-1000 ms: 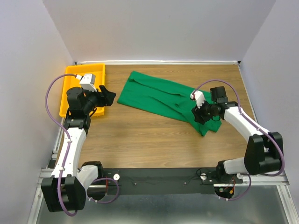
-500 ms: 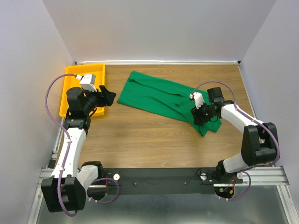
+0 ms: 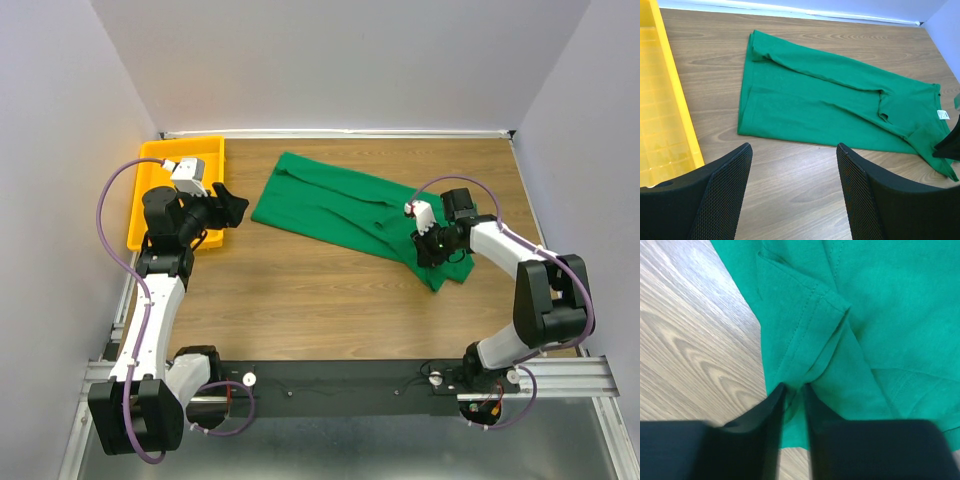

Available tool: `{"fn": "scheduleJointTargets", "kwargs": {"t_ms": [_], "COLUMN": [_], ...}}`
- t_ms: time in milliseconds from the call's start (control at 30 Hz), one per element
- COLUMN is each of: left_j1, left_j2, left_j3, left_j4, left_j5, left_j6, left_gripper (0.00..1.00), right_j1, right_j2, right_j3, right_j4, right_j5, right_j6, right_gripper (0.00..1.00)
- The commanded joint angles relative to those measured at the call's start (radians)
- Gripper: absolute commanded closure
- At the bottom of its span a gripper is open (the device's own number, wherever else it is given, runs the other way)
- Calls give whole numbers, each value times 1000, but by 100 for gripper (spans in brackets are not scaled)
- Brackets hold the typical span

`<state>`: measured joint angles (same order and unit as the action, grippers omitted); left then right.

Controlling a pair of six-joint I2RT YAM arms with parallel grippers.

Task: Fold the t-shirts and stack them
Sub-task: Fold the tshirt

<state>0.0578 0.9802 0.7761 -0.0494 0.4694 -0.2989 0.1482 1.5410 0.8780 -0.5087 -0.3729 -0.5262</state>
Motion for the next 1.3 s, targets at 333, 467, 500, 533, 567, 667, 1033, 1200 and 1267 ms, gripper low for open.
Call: {"fn": "scheduleJointTargets", "kwargs": {"t_ms": [333, 467, 500, 533, 567, 667, 1033, 1200, 1267], "left_j1": [0, 0, 0, -1, 0, 0, -1, 0, 0], "left_j2": [-9, -6, -8, -8, -8, -5, -5, -3, -2], "left_j3": [-5, -5, -5, -5, -5, -3, -3, -3, -3], "left_j4": [11, 10, 11, 11, 10, 11, 10, 11, 10], "left_j5": [35, 34, 34, 35, 35, 34, 35, 34, 35], "left_j6": [9, 9, 9, 9, 7, 9, 10, 10, 12], "left_gripper": [24, 24, 24, 24, 24, 24, 24, 24, 24], "right_j1": [-7, -7, -7, -7, -7, -9, -7, -7, -7], "right_j2": [-51, -53, -51, -50, -48, -32, 93, 168, 203], "right_j3": [39, 53, 61, 64, 68, 99, 289, 368, 395], "right_j4": [12, 12, 12, 12, 12, 10, 15, 28, 42], "right_j5": [17, 19, 20, 25, 28, 43, 101, 134, 158], "right_j6": [15, 15, 15, 14, 14, 12, 26, 34, 37], "right_gripper": [91, 98, 99, 99, 99, 99, 99, 100, 100]}}
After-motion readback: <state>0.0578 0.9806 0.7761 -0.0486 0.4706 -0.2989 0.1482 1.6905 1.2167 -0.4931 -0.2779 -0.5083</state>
